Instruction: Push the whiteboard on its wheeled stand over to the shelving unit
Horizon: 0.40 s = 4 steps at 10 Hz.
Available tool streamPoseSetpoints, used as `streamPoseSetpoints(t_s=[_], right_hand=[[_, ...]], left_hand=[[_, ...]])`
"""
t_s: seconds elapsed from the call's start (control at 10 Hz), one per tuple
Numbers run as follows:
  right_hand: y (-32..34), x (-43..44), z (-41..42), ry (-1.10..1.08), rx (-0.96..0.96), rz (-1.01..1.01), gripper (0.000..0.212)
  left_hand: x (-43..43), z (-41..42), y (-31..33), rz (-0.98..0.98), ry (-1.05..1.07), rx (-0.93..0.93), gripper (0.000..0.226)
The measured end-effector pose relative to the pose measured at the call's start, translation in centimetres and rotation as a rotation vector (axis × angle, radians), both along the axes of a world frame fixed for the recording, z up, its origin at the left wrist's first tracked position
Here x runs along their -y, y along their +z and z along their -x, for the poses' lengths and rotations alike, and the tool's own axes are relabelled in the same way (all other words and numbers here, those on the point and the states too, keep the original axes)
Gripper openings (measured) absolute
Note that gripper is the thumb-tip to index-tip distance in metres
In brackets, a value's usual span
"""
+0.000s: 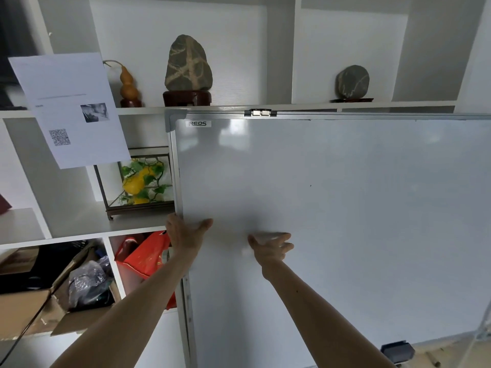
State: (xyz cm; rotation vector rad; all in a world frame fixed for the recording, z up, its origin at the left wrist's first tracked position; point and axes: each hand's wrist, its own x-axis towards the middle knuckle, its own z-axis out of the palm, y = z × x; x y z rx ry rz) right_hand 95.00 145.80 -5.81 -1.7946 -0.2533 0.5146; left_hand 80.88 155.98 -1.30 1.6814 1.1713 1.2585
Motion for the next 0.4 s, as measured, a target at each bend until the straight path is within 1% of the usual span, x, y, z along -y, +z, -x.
streamPoseSetpoints(t_s=[0.1, 0.2, 0.3, 0.4], right_hand=[[0.2, 1.2, -0.8, 0.044, 0.034, -0.001, 0.099], [0.5, 2.6, -1.5, 0.094, 0.046, -0.037, 0.085], [0.5, 4.0, -2.1, 0.146, 0.111, -0.047, 0.070], [1.0, 6.0, -2.3, 0.147, 0.095, -0.020, 0.059]], left_hand=[[1.8, -0.1, 0.0, -0.039, 0.077, -0.057, 0.083], [3.6, 0.0, 0.5, -0.040, 0.115, -0.110, 0.079], [4.9, -0.1, 0.6, -0.008, 0.144, -0.105, 0.078], [7.3, -0.2, 1.0, 0.046, 0.206, -0.099, 0.077]])
